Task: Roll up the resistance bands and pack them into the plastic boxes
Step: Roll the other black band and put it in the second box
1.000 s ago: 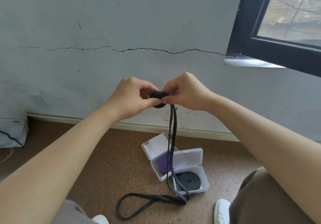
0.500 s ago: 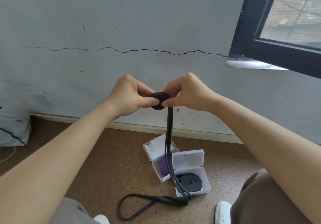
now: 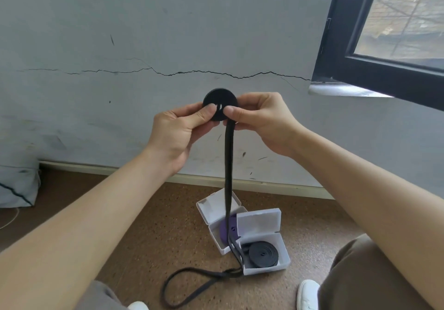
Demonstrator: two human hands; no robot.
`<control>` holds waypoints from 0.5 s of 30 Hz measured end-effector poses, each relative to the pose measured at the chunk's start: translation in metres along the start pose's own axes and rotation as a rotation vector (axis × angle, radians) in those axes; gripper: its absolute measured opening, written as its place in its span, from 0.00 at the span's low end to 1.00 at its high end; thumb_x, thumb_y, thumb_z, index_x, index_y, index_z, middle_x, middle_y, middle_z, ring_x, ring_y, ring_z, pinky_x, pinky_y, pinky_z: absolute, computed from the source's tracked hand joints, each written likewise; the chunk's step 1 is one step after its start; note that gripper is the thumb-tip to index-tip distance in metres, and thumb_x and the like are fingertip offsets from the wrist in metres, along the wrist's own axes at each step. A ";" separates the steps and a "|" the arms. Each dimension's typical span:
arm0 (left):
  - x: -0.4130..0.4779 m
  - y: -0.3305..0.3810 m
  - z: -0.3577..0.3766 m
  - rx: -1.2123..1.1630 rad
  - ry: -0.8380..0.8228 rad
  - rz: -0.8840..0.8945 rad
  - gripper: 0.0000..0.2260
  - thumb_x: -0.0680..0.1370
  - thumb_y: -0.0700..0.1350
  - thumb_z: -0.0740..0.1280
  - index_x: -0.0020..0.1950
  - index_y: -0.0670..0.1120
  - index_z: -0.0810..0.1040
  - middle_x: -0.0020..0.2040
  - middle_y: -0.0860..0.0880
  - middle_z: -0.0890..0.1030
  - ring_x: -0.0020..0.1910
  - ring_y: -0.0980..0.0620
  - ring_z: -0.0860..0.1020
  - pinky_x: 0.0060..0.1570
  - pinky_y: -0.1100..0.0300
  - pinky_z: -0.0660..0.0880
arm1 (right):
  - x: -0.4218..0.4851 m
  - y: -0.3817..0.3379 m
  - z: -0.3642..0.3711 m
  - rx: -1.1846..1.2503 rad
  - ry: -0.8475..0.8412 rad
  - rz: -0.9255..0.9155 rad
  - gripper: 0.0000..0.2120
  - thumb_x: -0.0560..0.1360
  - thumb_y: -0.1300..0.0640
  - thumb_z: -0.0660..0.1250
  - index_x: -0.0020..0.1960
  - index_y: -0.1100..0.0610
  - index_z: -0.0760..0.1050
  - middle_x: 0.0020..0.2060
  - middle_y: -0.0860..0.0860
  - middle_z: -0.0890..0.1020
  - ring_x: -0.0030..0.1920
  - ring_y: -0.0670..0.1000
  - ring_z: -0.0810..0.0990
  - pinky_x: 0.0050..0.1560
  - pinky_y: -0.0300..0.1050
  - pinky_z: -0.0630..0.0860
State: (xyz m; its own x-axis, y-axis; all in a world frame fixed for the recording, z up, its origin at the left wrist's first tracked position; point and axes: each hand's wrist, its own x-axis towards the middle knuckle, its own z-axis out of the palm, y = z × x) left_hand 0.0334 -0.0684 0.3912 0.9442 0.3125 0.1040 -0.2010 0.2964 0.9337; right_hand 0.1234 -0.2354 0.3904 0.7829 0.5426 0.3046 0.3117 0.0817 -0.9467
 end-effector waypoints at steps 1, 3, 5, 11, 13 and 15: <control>0.000 -0.002 0.001 -0.018 -0.009 -0.027 0.12 0.67 0.42 0.74 0.49 0.42 0.85 0.46 0.46 0.88 0.46 0.51 0.86 0.46 0.65 0.81 | 0.001 0.000 -0.001 -0.011 -0.003 -0.006 0.10 0.76 0.62 0.74 0.56 0.65 0.83 0.49 0.64 0.86 0.46 0.56 0.87 0.54 0.52 0.83; 0.002 -0.003 -0.003 0.119 -0.039 -0.061 0.12 0.68 0.43 0.75 0.50 0.44 0.85 0.46 0.47 0.88 0.46 0.51 0.86 0.47 0.62 0.81 | 0.002 0.002 -0.005 -0.097 -0.029 -0.021 0.09 0.76 0.63 0.74 0.56 0.65 0.84 0.48 0.63 0.87 0.46 0.57 0.87 0.51 0.49 0.83; 0.005 -0.003 -0.013 0.462 -0.070 -0.021 0.09 0.72 0.42 0.76 0.51 0.47 0.86 0.46 0.50 0.88 0.47 0.53 0.86 0.46 0.60 0.80 | 0.002 0.005 -0.010 -0.300 -0.067 -0.052 0.08 0.75 0.63 0.75 0.53 0.63 0.85 0.44 0.60 0.87 0.45 0.57 0.87 0.48 0.48 0.84; 0.006 0.000 -0.020 1.057 -0.263 0.257 0.11 0.71 0.43 0.80 0.52 0.51 0.87 0.44 0.55 0.87 0.44 0.57 0.85 0.45 0.64 0.80 | 0.002 0.013 -0.003 -0.793 -0.215 -0.151 0.05 0.72 0.56 0.77 0.48 0.53 0.88 0.36 0.53 0.86 0.39 0.56 0.81 0.44 0.55 0.79; 0.005 -0.001 -0.019 1.162 -0.235 0.300 0.09 0.70 0.46 0.81 0.49 0.52 0.88 0.40 0.56 0.87 0.41 0.58 0.84 0.45 0.62 0.80 | 0.001 0.013 0.001 -0.851 -0.257 -0.171 0.04 0.73 0.56 0.77 0.48 0.53 0.88 0.35 0.53 0.85 0.38 0.55 0.81 0.43 0.55 0.79; 0.006 0.000 -0.021 1.160 -0.204 0.292 0.08 0.69 0.46 0.82 0.47 0.51 0.89 0.37 0.55 0.86 0.39 0.54 0.84 0.43 0.58 0.81 | 0.001 0.013 0.004 -0.869 -0.271 -0.177 0.04 0.73 0.57 0.76 0.47 0.53 0.87 0.34 0.52 0.85 0.36 0.53 0.80 0.43 0.54 0.79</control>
State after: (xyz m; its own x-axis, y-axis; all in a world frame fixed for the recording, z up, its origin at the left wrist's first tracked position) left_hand 0.0340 -0.0475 0.3844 0.9472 0.0539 0.3161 -0.1583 -0.7787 0.6071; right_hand 0.1258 -0.2304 0.3783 0.5666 0.7682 0.2982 0.7948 -0.4140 -0.4437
